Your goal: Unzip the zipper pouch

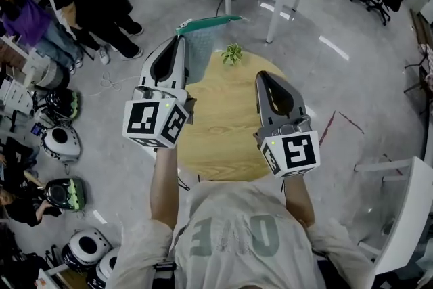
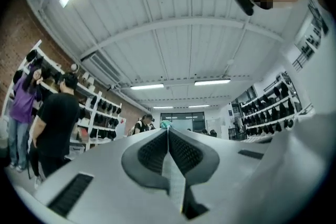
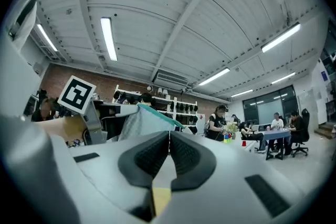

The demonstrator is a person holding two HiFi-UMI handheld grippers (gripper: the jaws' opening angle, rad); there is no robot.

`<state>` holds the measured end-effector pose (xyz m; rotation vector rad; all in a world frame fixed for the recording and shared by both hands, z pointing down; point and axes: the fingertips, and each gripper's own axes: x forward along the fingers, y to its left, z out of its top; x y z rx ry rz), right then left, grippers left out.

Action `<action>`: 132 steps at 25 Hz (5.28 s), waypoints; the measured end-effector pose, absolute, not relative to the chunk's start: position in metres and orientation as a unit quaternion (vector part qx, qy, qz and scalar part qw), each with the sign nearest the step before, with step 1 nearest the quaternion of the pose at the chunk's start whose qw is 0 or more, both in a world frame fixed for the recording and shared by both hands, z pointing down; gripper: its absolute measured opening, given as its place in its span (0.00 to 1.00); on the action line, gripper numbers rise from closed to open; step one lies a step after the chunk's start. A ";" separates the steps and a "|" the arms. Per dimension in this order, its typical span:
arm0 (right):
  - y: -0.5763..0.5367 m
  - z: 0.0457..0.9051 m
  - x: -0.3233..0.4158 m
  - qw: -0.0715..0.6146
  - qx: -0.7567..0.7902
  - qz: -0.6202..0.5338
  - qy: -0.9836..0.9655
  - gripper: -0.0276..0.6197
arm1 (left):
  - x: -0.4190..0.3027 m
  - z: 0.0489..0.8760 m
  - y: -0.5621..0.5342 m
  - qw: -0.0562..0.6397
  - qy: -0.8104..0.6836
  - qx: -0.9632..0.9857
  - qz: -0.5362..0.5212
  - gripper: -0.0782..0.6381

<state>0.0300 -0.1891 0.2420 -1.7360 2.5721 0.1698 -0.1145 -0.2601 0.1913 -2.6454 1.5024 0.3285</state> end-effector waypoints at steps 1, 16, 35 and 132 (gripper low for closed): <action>-0.188 0.241 0.025 0.018 -0.553 0.055 0.831 0.09 | -0.117 0.187 -0.250 0.060 0.496 -0.860 0.104 0.15; -0.162 0.235 -0.024 0.067 -0.483 -0.004 0.873 0.09 | -0.140 0.191 -0.152 0.189 0.556 -0.808 0.046 0.15; -0.181 0.175 -0.067 0.287 -0.195 -0.305 0.887 0.36 | -0.124 0.200 -0.148 0.266 0.536 -0.801 -0.006 0.15; -0.183 0.353 0.150 0.253 -0.568 -0.343 0.704 0.18 | -0.008 0.491 -0.207 -0.251 0.387 -0.887 -0.012 0.15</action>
